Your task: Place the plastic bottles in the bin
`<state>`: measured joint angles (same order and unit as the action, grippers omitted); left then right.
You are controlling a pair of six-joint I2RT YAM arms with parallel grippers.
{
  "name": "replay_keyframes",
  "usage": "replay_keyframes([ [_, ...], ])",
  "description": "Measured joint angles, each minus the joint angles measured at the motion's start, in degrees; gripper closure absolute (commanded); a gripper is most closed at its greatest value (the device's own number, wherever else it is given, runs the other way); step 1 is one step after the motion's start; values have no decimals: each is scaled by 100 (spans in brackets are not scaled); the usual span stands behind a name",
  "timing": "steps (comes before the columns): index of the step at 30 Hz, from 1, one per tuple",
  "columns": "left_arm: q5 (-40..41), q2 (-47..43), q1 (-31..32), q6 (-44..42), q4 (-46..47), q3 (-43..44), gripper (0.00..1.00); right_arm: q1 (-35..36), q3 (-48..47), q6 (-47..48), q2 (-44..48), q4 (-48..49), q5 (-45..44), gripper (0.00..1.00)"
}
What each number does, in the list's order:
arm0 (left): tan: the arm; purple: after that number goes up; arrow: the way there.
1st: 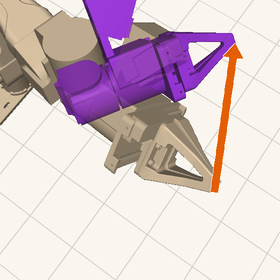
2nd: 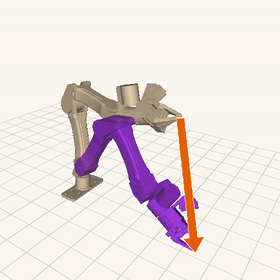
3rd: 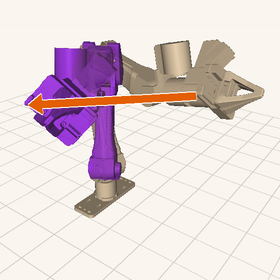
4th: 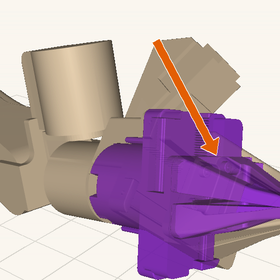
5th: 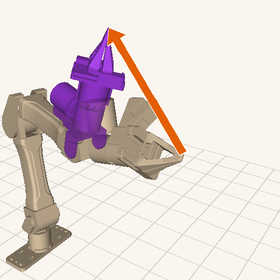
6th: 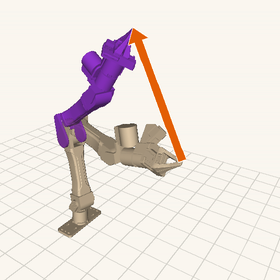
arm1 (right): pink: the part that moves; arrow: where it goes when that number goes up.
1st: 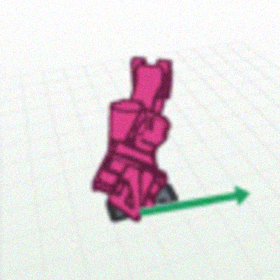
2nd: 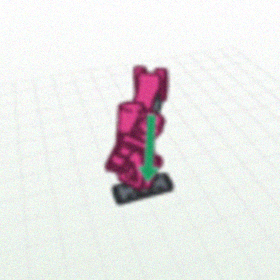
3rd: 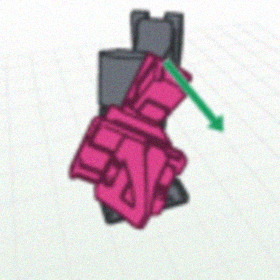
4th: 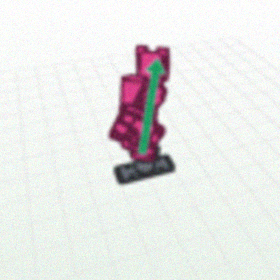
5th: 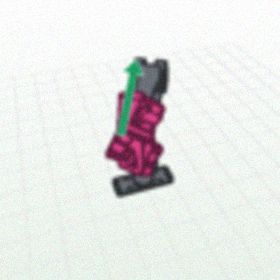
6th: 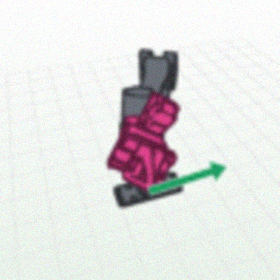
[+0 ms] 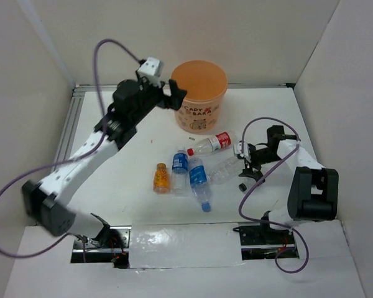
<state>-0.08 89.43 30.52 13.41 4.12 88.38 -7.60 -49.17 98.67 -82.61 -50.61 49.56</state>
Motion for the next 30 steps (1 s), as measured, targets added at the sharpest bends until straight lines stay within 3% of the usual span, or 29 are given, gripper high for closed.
replay_keyframes([
  [5, 540, -2468, 302, 63, -446, -1954, 0, 739, -236, 197, -203, 214, -240, 11],
  [11, 1012, -3910, 313, 791, -1635, -3947, 0, 1303, -413, 463, -490, 372, -697, 11],
  [15, 1001, -3912, 369, 1305, -2350, -4557, 0, 1707, -450, 564, -1093, 474, -1091, 15],
  [17, 986, -3858, 404, 1537, -2522, -4597, 0, 1856, -415, 588, -1281, 549, -1294, 24],
  [21, 970, -3713, 490, 1759, -2507, -4597, 0, 1989, -404, 632, -1226, 531, -1394, 61],
  [22, 944, -3663, 501, 1818, -2494, -4599, 0, 1969, -402, 660, -1189, 509, -1427, 65],
  [25, 872, -3429, 531, 1880, -2448, -4599, 0, 1683, -407, 608, -1001, 348, -1510, 70],
  [30, 809, -3003, 608, 2011, -2312, -4629, 0, 557, -846, 586, -291, -343, -1250, 71],
])
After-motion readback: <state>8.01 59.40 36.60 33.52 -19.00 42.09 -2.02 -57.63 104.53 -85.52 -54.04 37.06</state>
